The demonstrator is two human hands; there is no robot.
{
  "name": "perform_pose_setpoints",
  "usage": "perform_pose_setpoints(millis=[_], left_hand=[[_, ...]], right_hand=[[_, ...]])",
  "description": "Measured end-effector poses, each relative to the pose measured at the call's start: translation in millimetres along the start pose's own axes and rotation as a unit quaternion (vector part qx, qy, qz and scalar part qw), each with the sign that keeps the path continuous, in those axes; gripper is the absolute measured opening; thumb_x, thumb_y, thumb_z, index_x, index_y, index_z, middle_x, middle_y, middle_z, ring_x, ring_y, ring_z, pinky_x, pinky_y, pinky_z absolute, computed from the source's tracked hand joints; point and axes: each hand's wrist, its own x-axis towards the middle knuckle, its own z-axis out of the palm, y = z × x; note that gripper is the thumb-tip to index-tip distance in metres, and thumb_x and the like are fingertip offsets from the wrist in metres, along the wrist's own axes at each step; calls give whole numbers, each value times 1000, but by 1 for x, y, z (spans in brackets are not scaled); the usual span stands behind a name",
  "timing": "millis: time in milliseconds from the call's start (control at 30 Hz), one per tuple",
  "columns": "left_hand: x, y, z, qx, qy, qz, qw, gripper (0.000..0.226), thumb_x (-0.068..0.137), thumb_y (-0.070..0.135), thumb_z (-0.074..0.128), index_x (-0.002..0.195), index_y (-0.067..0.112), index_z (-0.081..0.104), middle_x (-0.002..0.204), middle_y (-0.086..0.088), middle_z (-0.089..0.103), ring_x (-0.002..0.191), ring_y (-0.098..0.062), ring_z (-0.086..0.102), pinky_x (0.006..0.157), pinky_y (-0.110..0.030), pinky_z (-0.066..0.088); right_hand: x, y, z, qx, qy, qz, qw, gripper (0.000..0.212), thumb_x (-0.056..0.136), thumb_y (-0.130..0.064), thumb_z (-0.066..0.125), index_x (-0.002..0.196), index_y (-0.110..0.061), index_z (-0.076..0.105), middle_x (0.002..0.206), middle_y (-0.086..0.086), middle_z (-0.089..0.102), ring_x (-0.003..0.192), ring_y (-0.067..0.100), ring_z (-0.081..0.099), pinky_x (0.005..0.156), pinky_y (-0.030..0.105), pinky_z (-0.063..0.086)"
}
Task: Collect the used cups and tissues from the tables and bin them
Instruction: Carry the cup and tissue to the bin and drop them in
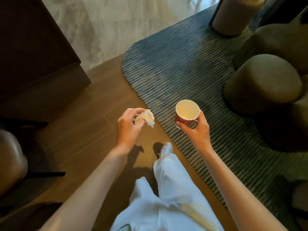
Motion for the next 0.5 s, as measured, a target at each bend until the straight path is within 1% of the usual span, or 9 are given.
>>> perform_pose_setpoints(millis=[67,167,267,367,433,500], left_hand=[[54,-9,15,6,-10,4,1000,36,76,7,74,99,34,66,95,19,61,85,0,60,63,-38,59],[143,-8,36,11,-9,3,1000,32,76,4,72,99,26,69,95,15,63,86,-2,60,68,-37,58],[232,11,58,18,-1,-8,1000,27,76,3,72,98,18,70,95,5,66,87,-9,62,74,-32,55],[315,32,80,15,3,-6,1000,26,74,2,73,97,14,71,95,1,67,86,-12,63,73,-28,54],[365,38,93,7,15,-4,1000,27,75,1,74,97,15,70,96,1,67,85,-9,63,71,-20,52],[413,40,105,10,25,-3,1000,27,75,2,75,97,18,70,95,4,67,84,-5,63,69,-12,49]], right_hand=[[52,10,7,3,6,13,1000,74,73,-30,82,135,-18,43,129,-2,53,116,6,50,91,15,41],[141,19,15,12,6,15,1000,73,73,-30,81,135,-18,44,130,-1,54,117,7,50,94,20,43],[232,14,11,18,6,13,1000,74,73,-32,81,135,-18,43,130,-1,53,117,8,50,95,23,44],[320,2,1,24,13,13,1000,74,72,-33,82,134,-19,44,129,-4,53,117,7,50,96,24,44],[375,-6,-2,27,12,11,999,74,72,-34,82,134,-19,44,128,-6,52,117,6,49,96,22,43],[426,-10,2,37,11,16,999,74,71,-33,82,134,-19,45,128,-7,53,117,7,50,96,23,44]])
